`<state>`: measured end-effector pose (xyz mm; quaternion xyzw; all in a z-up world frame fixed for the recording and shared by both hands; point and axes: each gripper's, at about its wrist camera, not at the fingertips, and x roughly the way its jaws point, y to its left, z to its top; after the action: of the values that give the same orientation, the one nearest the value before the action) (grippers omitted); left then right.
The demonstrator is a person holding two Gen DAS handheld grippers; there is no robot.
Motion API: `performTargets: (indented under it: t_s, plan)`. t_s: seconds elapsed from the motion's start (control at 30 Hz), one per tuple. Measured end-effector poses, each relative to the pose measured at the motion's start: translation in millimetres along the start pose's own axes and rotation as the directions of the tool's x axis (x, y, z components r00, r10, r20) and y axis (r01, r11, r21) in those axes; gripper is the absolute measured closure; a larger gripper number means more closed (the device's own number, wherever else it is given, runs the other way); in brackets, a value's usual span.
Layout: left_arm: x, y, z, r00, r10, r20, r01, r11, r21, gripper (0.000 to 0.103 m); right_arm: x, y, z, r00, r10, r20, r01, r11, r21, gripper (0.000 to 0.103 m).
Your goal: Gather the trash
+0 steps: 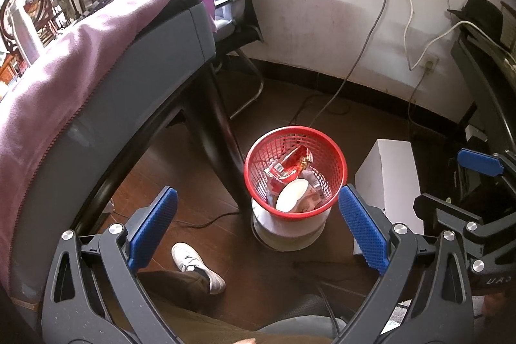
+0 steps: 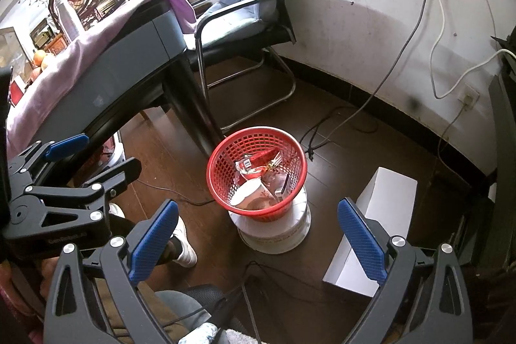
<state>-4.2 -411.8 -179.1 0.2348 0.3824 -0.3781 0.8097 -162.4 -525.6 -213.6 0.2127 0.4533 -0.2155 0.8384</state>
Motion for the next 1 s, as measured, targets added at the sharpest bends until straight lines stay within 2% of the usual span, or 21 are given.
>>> performTargets:
  t_s: [0.3,1.0]
  plan:
    - [3.3,4.5,-1.1,1.0,-0.005,-0.015,0.004,1.0,-0.027,0.007,0.5,-1.1,0.5,1.0,0.003,0.001,-0.003,1.0,0.004,0.006]
    - [3.1,2.3,-3.5,1.0,0.008,-0.014,-0.008,1.0,-0.01,0.007,0.8,0.8,1.5,1.0,0.008,0.006,-0.008,1.0,0.007,0.006]
